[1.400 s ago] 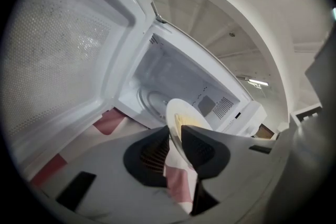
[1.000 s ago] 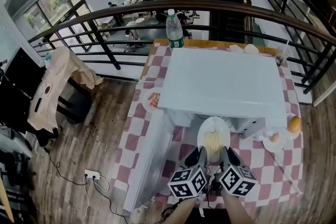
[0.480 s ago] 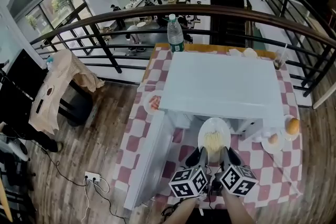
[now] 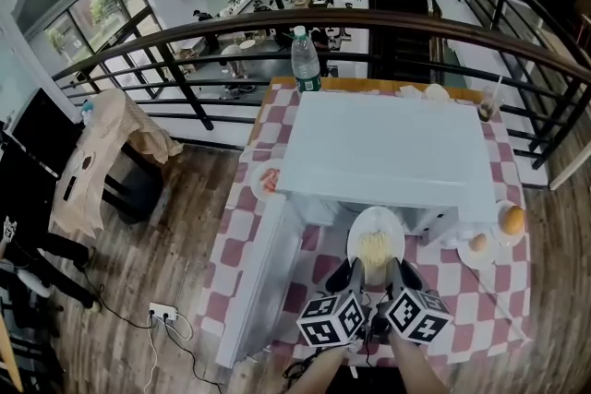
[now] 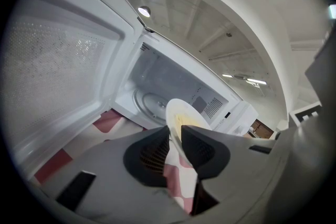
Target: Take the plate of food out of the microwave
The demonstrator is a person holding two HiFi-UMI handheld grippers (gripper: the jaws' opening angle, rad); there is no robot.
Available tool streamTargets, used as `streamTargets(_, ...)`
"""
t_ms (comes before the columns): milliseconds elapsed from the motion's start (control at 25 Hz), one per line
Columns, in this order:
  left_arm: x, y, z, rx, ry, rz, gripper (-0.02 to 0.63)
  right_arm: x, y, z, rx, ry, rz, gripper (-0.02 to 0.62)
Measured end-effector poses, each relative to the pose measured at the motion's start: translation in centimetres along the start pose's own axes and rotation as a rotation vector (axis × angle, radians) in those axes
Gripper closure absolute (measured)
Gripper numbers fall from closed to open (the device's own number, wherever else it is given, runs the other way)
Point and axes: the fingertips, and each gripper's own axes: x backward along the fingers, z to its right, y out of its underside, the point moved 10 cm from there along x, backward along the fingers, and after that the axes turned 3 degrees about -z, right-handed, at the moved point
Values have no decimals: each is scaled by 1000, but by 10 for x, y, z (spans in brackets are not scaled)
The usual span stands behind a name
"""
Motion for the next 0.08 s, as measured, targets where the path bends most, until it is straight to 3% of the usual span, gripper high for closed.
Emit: streamTargets(80,0,1,0,-1,-2,0,525,0,0,0,1,-1,-1,531)
